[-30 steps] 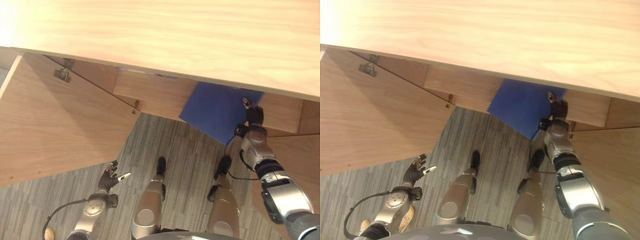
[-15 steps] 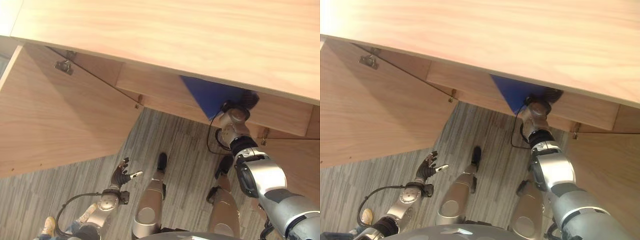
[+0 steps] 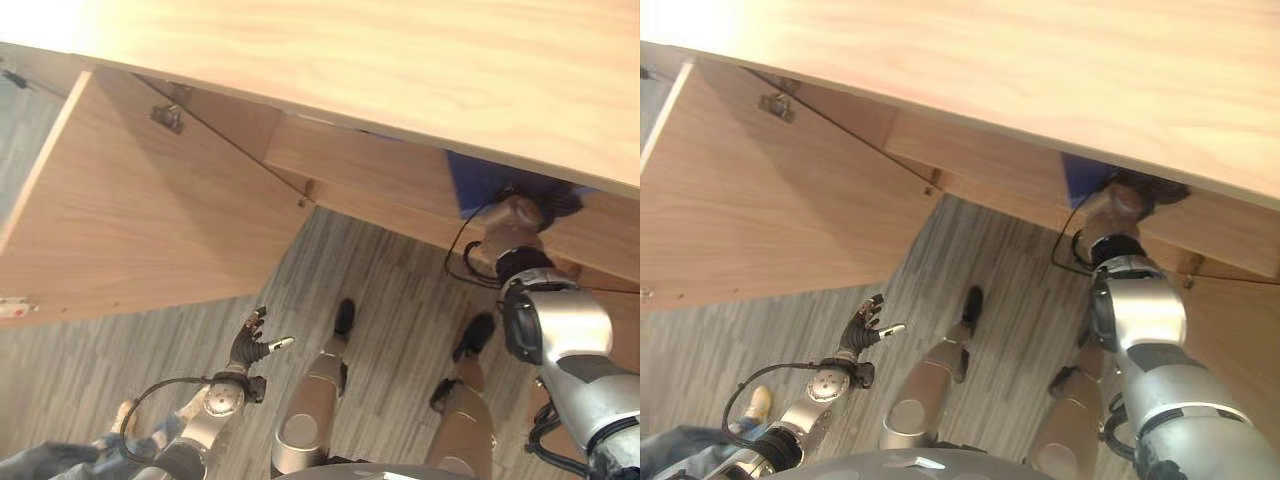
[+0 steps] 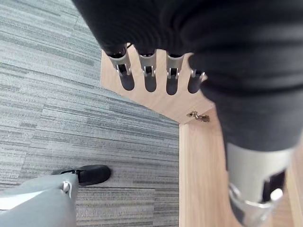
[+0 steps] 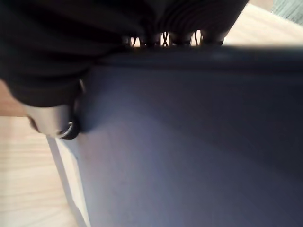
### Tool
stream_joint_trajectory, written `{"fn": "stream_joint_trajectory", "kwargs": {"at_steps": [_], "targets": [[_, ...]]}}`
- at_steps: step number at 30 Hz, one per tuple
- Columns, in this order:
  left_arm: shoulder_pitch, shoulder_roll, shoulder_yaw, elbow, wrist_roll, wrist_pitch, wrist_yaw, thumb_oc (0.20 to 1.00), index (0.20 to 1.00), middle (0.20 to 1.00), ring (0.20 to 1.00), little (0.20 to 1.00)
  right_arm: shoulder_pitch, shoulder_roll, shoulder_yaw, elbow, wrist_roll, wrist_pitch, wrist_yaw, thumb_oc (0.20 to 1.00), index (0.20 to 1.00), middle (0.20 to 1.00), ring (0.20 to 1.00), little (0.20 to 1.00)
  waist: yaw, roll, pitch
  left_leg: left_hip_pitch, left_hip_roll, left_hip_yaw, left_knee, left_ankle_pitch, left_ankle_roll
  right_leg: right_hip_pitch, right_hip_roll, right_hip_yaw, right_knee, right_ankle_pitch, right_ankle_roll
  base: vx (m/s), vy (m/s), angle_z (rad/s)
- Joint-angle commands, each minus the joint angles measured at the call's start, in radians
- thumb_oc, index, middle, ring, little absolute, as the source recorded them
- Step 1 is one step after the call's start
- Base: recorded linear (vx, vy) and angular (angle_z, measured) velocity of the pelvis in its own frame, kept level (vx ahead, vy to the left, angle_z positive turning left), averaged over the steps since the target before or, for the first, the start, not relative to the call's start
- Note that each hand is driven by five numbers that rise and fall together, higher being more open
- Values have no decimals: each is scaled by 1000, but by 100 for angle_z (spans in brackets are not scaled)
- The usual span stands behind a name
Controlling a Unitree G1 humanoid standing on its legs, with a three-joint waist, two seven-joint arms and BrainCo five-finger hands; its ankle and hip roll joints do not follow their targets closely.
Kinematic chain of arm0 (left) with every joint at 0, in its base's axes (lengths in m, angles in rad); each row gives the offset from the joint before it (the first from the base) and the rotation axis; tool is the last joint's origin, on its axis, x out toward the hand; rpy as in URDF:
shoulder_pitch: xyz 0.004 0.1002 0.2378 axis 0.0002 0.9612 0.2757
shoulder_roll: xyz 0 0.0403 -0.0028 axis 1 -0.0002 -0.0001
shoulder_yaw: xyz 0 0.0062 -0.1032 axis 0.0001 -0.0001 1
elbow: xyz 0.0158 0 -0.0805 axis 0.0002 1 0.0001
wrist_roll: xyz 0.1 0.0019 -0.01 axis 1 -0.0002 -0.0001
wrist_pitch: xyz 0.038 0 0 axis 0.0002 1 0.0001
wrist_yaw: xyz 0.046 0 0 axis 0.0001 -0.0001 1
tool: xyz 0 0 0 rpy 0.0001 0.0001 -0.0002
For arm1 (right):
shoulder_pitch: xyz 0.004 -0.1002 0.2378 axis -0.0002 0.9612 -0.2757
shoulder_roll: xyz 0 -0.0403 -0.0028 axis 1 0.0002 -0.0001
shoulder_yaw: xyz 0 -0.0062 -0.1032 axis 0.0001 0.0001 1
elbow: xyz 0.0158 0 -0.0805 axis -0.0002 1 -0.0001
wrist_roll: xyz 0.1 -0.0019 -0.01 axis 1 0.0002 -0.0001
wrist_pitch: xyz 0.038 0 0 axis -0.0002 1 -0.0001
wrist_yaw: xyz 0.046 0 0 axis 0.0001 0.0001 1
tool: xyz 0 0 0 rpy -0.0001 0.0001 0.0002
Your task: Put the empty folder in the office cabinet
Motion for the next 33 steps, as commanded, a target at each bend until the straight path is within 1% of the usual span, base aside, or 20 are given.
{"fn": "stream_joint_trajectory", "kwargs": {"at_steps": [1,4,6,9,10,13,14,16,18,21,27,28,33], "targets": [[-18,75,-65,-10,22,-28,9,1000,1000,1000,1000,1000,-68,-90,7,11,102,-93,-12,200,200,200,200,200,22,-9,-17,32,12,-11,70,-163,-15,-44,-59,97,11,-7,97,41,-20,14],[-6,70,-74,-13,23,-22,-1,1000,1000,1000,1000,1000,-88,-163,-1,41,159,-92,-3,200,200,200,200,200,37,13,-25,21,20,-17,56,-154,-19,-64,-57,89,27,-20,96,36,-23,11],[-2,70,-76,-16,20,-20,-7,1000,1000,1000,1000,1000,-103,-193,2,56,198,-91,10,200,200,200,200,200,44,22,-29,17,25,-20,48,-151,-20,-76,-53,88,37,-29,93,25,-36,2],[1,69,-78,-17,19,-18,-8,1000,1000,1000,1000,1000,-114,-206,2,64,216,-89,15,200,200,200,200,200,47,28,-31,16,27,-22,43,-149,-21,-84,-53,87,45,-34,92,0,0,0],[2,74,-78,-19,21,-14,-10,1000,1000,1000,1000,1000,-133,-228,7,83,244,-83,23,200,200,200,200,200,55,40,-34,14,38,-23,36,-148,-24,-97,-47,88,61,-45,89,31,-28,-1],[1,81,-74,-21,18,-11,-3,1000,1000,1000,1000,1000,-181,-249,22,110,284,-74,26,200,200,200,200,200,65,62,-34,9,49,-21,27,-143,-28,-135,-41,95,94,-64,84,49,-20,-2],[-1,83,-72,-23,16,-10,-2,1000,1000,1000,1000,1000,-200,-254,36,118,292,-69,30,200,200,200,200,200,71,70,-36,10,57,-19,24,-149,-30,-149,-35,100,109,-79,85,50,1,-1],[0,82,-70,-25,15,-8,1,1000,1000,1000,1000,1000,-219,-260,52,129,294,-61,33,200,200,200,200,200,74,77,-36,4,62,-16,22,-147,-32,-168,-32,104,130,-91,81,35,-17,-1],[4,89,-61,-19,16,-6,5,1000,1000,1000,1000,1000,-262,-272,74,138,305,-50,40,200,200,200,200,200,85,91,-33,-4,76,-14,10,-136,-38,-209,-27,104,160,-109,80,27,-35,-3],[5,91,-55,-16,17,-4,4,1000,1000,1000,1000,1000,-312,-286,115,160,321,-31,56,200,200,200,200,200,96,103,-38,-16,92,-12,-13,-118,-43,-257,-19,109,198,-133,74,34,-40,-8],[14,95,-33,-18,8,3,9,1000,1000,1000,1000,1000,-370,-299,169,186,327,-1,77,200,200,200,200,200,114,117,-47,-24,114,-7,-49,-94,-53,-321,-6,110,252,-166,64,31,-43,-3],[24,98,-27,-20,5,5,10,1000,1000,1000,1000,1000,-394,-306,193,188,320,6,76,200,200,200,200,200,122,122,-49,-26,122,-7,-61,-85,-56,-340,-1,110,270,-179,62,24,-55,-2],[41,96,-16,-25,-4,13,7,1000,1000,1000,1000,1000,-429,-309,242,196,289,33,82,200,200,200,200,200,137,137,-53,-33,136,-9,-95,-60,-63,-394,3,111,320,-201,55,13,-44,-5]]}}
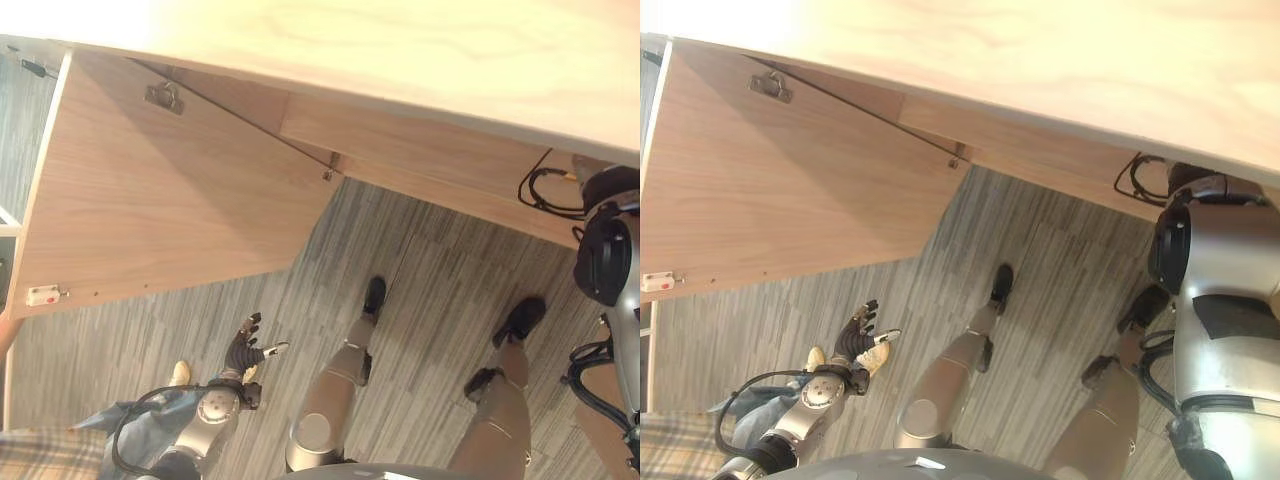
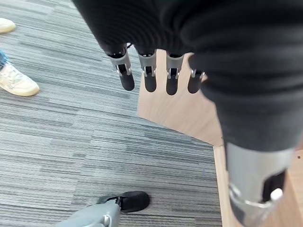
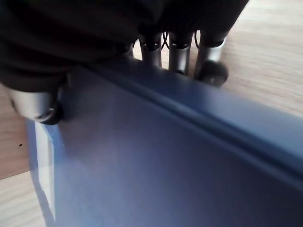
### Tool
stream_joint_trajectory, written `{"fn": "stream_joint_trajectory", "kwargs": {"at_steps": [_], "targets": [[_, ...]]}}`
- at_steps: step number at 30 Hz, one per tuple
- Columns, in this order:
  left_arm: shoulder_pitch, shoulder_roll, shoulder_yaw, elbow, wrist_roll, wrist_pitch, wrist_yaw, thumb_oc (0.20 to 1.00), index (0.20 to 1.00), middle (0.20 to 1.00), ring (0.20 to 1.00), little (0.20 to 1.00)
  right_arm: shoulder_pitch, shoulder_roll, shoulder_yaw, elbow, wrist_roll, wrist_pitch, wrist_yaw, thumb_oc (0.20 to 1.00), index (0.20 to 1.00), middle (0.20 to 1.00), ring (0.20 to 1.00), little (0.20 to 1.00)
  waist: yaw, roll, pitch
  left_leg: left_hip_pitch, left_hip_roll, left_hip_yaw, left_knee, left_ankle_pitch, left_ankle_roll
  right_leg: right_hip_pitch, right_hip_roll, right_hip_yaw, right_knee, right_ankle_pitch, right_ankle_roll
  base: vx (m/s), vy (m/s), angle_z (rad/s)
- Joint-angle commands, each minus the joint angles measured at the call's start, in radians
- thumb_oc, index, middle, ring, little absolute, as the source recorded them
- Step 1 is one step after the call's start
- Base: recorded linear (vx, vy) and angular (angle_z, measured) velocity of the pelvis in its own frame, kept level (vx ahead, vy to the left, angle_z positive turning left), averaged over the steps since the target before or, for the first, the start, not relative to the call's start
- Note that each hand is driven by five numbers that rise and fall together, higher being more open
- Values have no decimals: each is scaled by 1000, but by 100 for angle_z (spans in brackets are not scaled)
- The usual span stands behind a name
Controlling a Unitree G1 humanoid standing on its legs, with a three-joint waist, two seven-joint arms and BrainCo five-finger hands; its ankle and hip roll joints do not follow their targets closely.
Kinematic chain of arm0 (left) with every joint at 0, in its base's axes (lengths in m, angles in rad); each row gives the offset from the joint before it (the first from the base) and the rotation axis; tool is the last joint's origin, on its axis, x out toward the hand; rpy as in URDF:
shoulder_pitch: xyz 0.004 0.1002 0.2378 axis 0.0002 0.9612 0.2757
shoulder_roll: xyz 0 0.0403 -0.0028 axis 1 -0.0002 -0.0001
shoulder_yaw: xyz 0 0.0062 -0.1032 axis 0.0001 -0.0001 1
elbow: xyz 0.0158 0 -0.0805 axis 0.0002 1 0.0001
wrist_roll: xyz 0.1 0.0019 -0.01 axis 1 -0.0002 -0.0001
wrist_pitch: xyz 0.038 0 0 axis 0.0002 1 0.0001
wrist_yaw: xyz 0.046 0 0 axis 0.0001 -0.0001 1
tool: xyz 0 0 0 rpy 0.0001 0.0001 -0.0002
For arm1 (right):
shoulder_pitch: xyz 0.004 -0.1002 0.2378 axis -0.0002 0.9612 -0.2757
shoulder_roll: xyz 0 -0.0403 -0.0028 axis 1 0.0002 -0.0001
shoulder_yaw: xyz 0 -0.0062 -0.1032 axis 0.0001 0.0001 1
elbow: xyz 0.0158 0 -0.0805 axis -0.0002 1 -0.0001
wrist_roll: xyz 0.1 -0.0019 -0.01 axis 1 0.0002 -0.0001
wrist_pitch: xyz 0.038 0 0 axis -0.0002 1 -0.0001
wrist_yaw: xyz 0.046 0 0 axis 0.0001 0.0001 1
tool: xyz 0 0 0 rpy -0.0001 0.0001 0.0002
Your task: Put the empty folder in the office cabinet
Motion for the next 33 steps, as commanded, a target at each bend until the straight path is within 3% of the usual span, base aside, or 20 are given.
{"fn": "stream_joint_trajectory", "kwargs": {"at_steps": [1,14,15,16,28,33], "targets": [[-10,77,-53,0,-7,4,14,1000,1000,1000,1000,1000,-27,-83,155,-42,-85,46,53,200,200,200,200,200,67,49,-9,106,117,-8,14,-150,-57,-126,12,80,173,-156,63,15,-42,-6],[-41,42,-28,94,-22,8,43,1000,1000,1000,1000,1000,-42,-14,196,-44,-162,64,65,200,200,200,200,200,59,53,-5,124,126,18,-6,-138,-59,-154,26,86,205,-163,54,-7,-7,-3],[-41,43,-24,96,-23,7,44,1000,1000,1000,1000,1000,-43,-10,200,-43,-166,69,72,363,363,363,363,363,58,53,-4,125,126,19,-5,-138,-59,-152,26,85,205,-161,53,-37,3,-5],[-42,43,-16,100,-23,7,47,1000,1000,1000,1000,1000,-40,6,210,-41,-173,84,91,1000,1000,1000,1000,1000,54,51,-2,126,125,21,-4,-139,-60,-148,26,85,200,-158,52,-32,-1,-3],[-47,50,8,132,-8,14,54,1000,1000,1000,1000,1000,40,84,202,-2,-170,125,151,1000,1000,1000,1000,1000,24,28,14,143,114,43,11,-155,-60,-109,38,93,156,-133,50,-5,3,-2],[-56,52,-1,147,5,17,60,1000,1000,1000,1000,1000,77,114,154,29,-128,105,128,1000,1000,1000,1000,1000,15,19,19,147,106,47,29,-172,-57,-87,39,96,135,-124,52,-7,14,0]]}}
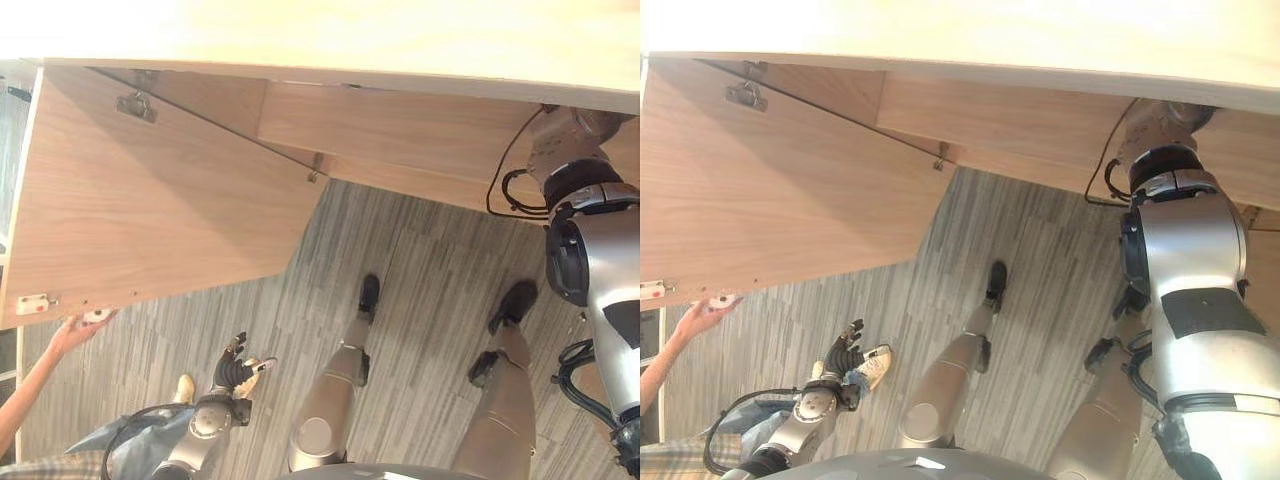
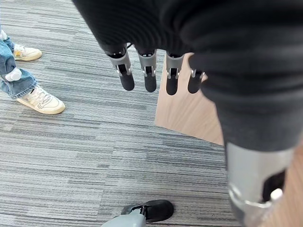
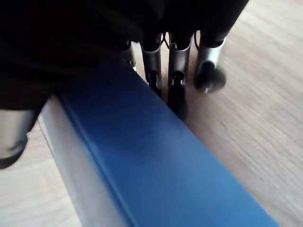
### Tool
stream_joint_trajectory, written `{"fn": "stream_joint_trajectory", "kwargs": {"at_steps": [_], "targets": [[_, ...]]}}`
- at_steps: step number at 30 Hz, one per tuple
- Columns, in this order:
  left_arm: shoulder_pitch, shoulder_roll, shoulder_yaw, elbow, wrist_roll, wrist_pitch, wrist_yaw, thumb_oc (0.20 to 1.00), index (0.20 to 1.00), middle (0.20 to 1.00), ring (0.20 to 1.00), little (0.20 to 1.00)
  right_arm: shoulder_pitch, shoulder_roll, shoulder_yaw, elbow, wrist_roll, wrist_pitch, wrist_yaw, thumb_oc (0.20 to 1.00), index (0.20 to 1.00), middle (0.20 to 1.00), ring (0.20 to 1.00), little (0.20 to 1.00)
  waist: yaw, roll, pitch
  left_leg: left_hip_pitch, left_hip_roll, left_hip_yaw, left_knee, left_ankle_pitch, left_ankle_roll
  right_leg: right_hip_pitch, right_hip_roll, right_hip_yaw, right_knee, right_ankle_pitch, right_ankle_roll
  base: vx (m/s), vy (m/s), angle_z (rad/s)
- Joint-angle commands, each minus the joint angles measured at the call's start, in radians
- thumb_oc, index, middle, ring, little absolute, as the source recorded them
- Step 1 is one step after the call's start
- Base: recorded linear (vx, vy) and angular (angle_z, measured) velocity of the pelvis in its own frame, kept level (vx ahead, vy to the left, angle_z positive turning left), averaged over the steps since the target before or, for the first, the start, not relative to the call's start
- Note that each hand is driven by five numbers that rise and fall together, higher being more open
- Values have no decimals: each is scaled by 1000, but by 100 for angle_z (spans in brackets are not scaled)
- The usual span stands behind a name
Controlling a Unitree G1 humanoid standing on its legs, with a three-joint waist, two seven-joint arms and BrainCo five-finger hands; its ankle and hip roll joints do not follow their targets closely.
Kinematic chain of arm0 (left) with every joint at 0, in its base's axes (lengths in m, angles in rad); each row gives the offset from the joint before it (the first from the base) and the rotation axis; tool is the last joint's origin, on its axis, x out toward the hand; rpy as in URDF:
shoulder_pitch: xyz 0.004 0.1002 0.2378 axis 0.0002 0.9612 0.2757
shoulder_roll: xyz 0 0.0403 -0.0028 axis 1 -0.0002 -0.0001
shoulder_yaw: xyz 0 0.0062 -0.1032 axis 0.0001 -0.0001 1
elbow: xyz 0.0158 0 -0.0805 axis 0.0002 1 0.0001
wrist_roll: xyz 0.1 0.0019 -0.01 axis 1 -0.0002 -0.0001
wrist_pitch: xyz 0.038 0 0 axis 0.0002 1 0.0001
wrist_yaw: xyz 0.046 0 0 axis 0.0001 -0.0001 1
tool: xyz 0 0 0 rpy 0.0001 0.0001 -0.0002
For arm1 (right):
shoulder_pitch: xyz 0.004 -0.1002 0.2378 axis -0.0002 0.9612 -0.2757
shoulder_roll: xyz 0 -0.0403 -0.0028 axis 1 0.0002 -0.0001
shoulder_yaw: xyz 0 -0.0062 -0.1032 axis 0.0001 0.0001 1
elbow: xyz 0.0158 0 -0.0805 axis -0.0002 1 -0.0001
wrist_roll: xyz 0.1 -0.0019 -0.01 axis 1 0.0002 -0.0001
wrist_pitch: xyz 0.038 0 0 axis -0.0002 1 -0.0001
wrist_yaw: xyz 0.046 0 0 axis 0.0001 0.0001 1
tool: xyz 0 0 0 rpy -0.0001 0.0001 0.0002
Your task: Put the empty folder in the office cabinet
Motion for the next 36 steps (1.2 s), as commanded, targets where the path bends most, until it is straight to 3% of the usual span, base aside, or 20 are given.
{"fn": "stream_joint_trajectory", "kwargs": {"at_steps": [1,7,15,21,28,32,33,36], "targets": [[-78,65,-31,61,7,-5,33,1000,1000,1000,1000,1000,69,-3,-15,33,39,-4,-16,1000,1000,1000,1000,1000,56,-6,39,163,55,31,53,-195,-46,20,3,66,-6,-63,92,-31,30,1],[-89,77,-55,49,26,-12,40,1000,1000,1000,1000,1000,123,52,-67,51,78,-37,-64,1000,1000,1000,1000,1000,42,-15,56,149,23,30,122,-245,-33,48,-9,80,-37,-38,97,-42,58,0],[-96,75,-69,36,31,-18,48,1000,1000,1000,1000,1000,190,77,-104,42,11,-49,-133,1000,1000,1000,1000,1000,20,-24,75,129,-16,29,185,-282,-19,87,-39,88,-70,-7,106,-43,63,2],[-106,74,-76,37,45,-23,57,1000,1000,1000,1000,1000,285,131,-126,8,-47,-74,-173,1000,1000,1000,1000,1000,-3,-52,88,120,-42,29,245,-316,-9,134,-58,88,-96,14,109,-62,51,6],[-106,69,-31,56,73,-25,65,1000,1000,1000,1000,1000,637,363,-21,-286,-255,-122,-136,1000,1000,1000,1000,1000,-85,-145,131,147,-64,42,359,-375,6,227,-76,100,-123,51,104,-58,64,-3],[-105,83,7,58,70,-26,71,1000,1000,1000,1000,1000,803,411,26,-427,-332,-121,-110,1000,1000,1000,1000,1000,-123,-192,146,169,-75,52,391,-397,13,265,-93,95,-139,75,109,-32,32,-6],[-114,85,18,69,75,-27,77,1000,1000,1000,1000,1000,861,428,41,-471,-346,-117,-76,1000,1000,1000,1000,1000,-139,-217,149,171,-86,50,408,-397,18,277,-112,92,-145,89,111,-53,21,-8],[-131,81,28,96,81,-32,86,1000,1000,1000,1000,1000,859,423,31,-468,-334,-106,-43,1000,1000,1000,1000,1000,-141,-224,151,180,-85,46,423,-408,19,297,-119,89,-151,95,114,-29,15,-2]]}}
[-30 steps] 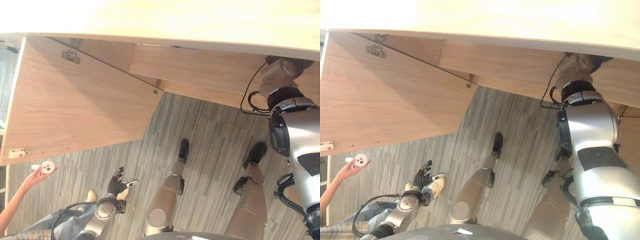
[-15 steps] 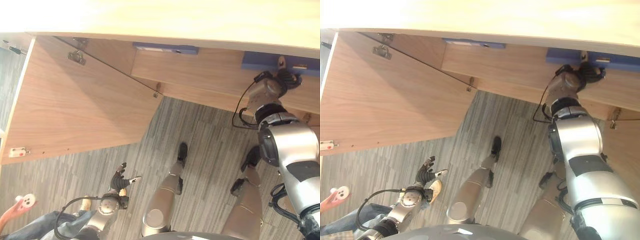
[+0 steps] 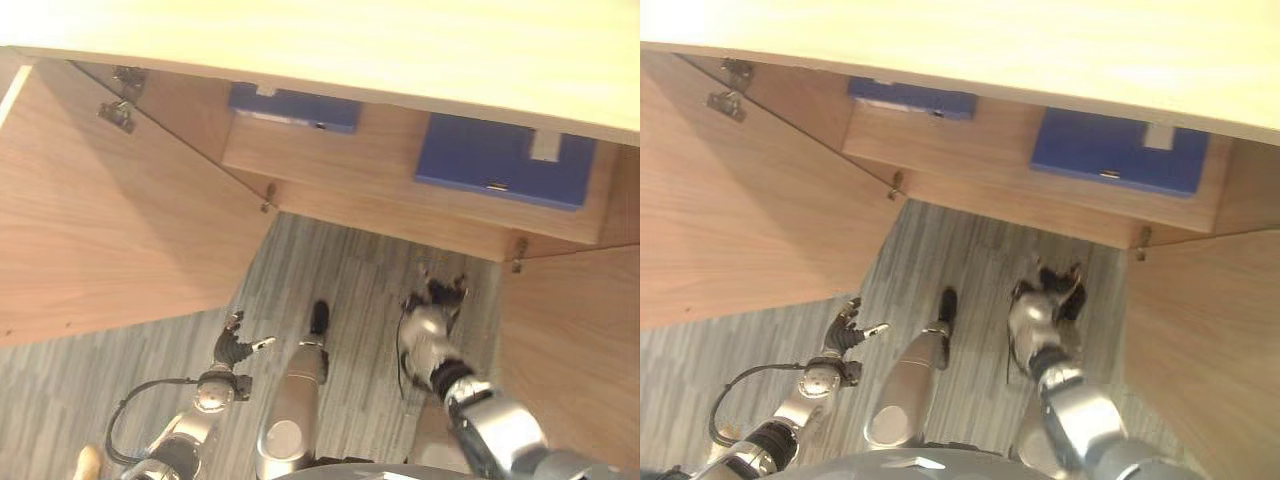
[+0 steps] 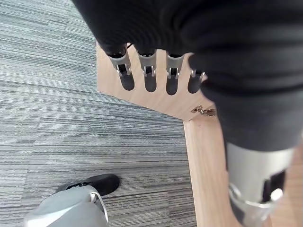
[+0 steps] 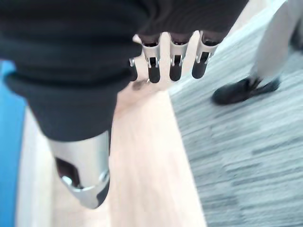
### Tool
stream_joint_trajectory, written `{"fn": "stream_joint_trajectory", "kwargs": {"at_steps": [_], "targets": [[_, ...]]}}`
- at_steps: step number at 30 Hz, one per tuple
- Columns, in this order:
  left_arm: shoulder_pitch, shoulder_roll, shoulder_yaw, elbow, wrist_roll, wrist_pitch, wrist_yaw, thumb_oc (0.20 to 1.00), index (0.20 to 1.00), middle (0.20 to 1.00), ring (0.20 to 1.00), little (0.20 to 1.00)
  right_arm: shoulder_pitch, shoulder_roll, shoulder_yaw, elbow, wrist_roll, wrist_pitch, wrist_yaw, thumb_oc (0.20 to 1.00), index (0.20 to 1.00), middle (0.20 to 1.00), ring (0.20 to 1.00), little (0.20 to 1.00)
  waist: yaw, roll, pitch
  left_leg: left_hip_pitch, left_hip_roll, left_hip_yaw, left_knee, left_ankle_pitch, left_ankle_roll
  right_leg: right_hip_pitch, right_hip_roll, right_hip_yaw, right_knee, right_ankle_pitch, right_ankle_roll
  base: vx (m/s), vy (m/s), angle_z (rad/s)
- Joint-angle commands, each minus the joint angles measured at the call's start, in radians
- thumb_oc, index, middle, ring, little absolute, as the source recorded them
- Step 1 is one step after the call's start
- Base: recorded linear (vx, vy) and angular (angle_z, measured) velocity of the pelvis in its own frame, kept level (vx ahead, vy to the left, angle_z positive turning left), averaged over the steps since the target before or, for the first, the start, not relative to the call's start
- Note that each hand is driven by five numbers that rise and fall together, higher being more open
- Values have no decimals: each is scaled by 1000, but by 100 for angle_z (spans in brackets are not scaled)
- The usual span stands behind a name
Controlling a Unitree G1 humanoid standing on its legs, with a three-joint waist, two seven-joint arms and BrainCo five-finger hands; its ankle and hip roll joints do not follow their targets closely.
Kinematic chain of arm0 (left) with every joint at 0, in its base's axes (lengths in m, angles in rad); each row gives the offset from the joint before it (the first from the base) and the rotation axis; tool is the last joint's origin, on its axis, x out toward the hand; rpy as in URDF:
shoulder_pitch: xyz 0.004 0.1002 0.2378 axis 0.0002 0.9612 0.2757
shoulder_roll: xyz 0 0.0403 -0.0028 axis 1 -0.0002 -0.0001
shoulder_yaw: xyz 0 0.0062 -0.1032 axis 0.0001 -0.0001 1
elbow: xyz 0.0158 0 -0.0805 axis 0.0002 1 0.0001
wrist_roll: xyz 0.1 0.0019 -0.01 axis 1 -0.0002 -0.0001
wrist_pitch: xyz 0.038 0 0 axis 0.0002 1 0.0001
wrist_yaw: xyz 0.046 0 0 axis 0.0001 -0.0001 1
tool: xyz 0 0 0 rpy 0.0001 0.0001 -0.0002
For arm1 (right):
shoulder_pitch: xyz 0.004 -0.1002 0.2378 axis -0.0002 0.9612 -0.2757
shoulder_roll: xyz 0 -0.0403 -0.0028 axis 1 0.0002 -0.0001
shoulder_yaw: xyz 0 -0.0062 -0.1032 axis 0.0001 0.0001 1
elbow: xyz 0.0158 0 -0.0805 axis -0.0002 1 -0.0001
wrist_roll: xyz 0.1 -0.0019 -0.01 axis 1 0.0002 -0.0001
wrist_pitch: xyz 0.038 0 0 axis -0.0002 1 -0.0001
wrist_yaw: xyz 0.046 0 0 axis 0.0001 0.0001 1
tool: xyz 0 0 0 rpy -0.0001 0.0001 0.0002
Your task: Put the empty folder in the office cabinet
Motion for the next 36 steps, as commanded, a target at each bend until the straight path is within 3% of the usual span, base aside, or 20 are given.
{"fn": "stream_joint_trajectory", "kwargs": {"at_steps": [1,6,9,16,28,29,30,31,32,34,36], "targets": [[-2,71,8,7,16,-32,30,1000,1000,1000,1000,1000,-223,-81,-71,20,-42,-30,49,1000,1000,1000,1000,1000,42,31,36,105,-9,5,2,-164,-26,9,-63,39,-82,77,80,-12,-21,3],[-15,86,7,33,9,-35,20,1000,1000,1000,1000,1000,-377,-167,-133,116,-9,-24,50,1000,1000,1000,1000,1000,63,41,26,102,-13,-1,-1,-160,-24,13,-67,38,-88,84,81,0,-17,7],[12,101,23,22,6,-31,1,1000,1000,1000,1000,1000,-446,-231,-87,130,-47,-3,69,1000,1000,1000,1000,1000,74,49,20,112,-7,3,-22,-148,-30,14,-61,44,-90,90,82,60,-16,22],[65,97,63,-22,-5,-27,-15,1000,1000,1000,1000,1000,-447,-313,-8,-4,-234,39,40,1000,1000,1000,1000,1000,59,52,15,127,12,12,-78,-109,-40,-13,-44,61,-91,86,79,38,-11,-5],[85,79,86,-49,-22,-28,-17,1000,1000,1000,1000,1000,-478,-379,61,28,-386,95,34,1000,1000,1000,1000,1000,48,69,24,138,39,21,-130,-80,-53,-48,-8,77,-82,70,74,26,-20,-7],[85,78,86,-48,-26,-28,-17,1000,1000,1000,1000,1000,-483,-382,59,39,-382,95,34,849,849,849,849,849,47,69,25,138,40,21,-133,-79,-53,-50,-6,77,-81,70,73,0,0,0],[84,78,85,-46,-28,-28,-16,1000,1000,1000,1000,1000,-485,-383,56,53,-375,95,30,570,570,570,570,570,46,69,26,138,40,22,-135,-78,-53,-52,-4,77,-80,69,72,0,0,0],[84,78,85,-46,-28,-28,-16,1000,1000,1000,1000,1000,-485,-383,56,53,-375,95,30,570,570,570,570,570,46,69,26,138,40,22,-135,-78,-53,-52,-4,77,-80,69,72,0,0,0],[83,77,85,-45,-29,-27,-13,1000,1000,1000,1000,1000,-490,-383,58,61,-374,94,28,504,504,504,504,504,45,69,28,137,41,23,-136,-77,-54,-53,-2,79,-80,69,72,0,0,0],[82,73,84,-45,-31,-28,-10,1000,1000,1000,1000,1000,-496,-377,63,77,-379,94,25,200,200,200,200,200,44,69,30,139,43,25,-139,-76,-54,-54,1,80,-79,67,72,5,-7,-5],[78,72,80,-43,-35,-30,-6,1000,1000,1000,1000,1000,-507,-365,67,120,-374,93,22,200,200,200,200,200,44,68,35,138,43,26,-137,-76,-55,-55,3,82,-78,66,71,-2,-7,-2]]}}
